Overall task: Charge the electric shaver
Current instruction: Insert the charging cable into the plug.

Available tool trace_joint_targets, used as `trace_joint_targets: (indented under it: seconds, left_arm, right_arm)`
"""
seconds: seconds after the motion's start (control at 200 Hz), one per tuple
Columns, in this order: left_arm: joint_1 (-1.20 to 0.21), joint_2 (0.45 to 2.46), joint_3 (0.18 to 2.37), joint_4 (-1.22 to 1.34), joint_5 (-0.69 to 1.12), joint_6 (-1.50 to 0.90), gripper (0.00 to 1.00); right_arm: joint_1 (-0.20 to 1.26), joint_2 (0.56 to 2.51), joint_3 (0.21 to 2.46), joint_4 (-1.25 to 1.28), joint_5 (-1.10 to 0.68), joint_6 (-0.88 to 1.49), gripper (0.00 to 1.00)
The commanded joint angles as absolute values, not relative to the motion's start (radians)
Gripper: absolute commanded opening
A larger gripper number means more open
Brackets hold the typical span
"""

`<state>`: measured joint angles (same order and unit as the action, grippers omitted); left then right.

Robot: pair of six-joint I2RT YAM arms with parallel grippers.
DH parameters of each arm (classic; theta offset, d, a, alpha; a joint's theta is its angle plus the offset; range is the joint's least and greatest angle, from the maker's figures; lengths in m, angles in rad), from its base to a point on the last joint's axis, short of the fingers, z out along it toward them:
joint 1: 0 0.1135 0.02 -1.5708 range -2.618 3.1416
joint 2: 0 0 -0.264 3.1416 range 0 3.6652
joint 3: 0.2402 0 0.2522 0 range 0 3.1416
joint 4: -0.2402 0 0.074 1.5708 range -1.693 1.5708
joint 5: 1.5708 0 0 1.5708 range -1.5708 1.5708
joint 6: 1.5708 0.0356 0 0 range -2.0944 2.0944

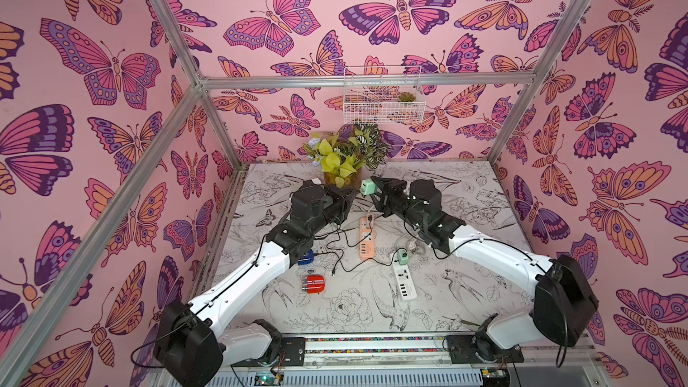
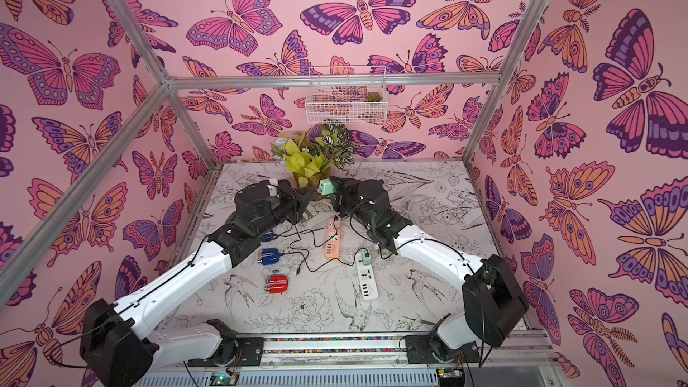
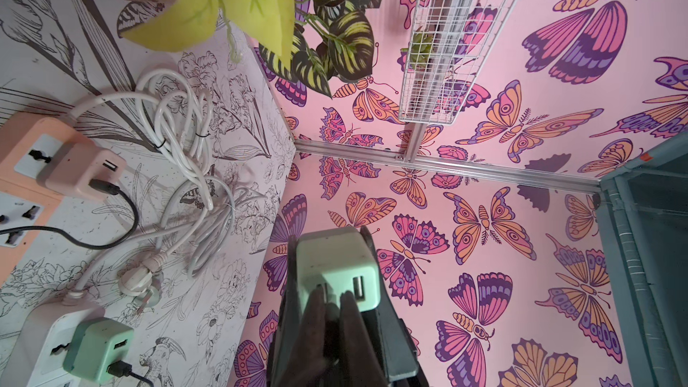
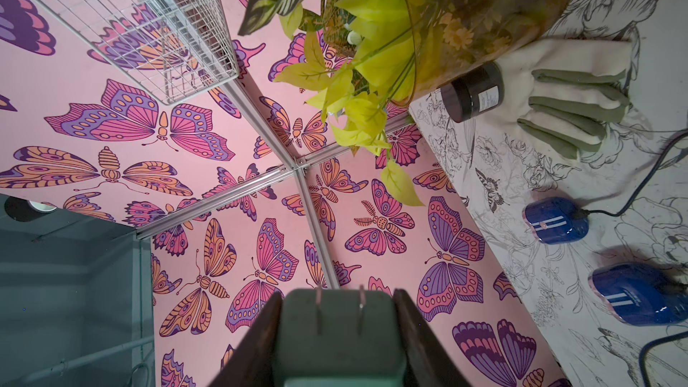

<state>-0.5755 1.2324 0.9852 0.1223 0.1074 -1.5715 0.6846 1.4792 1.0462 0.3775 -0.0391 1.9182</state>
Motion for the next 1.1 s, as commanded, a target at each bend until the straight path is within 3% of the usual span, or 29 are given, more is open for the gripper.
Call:
trace_joint_targets:
  seconds: [0.0,1.097]
  left_arm:
    - [-0.571,1.225,0.999,0.101,0.105,-1.547,0.0]
    - [-0.574,1.313,1.036,0.063,0.037,-1.584,0.0]
  right_arm:
    - [0.694,1.463,1.061,0.395,-0.045,1.912,0.0]
    - [0.758,1.466,1.04,0.499,0.067,1.895,0.0]
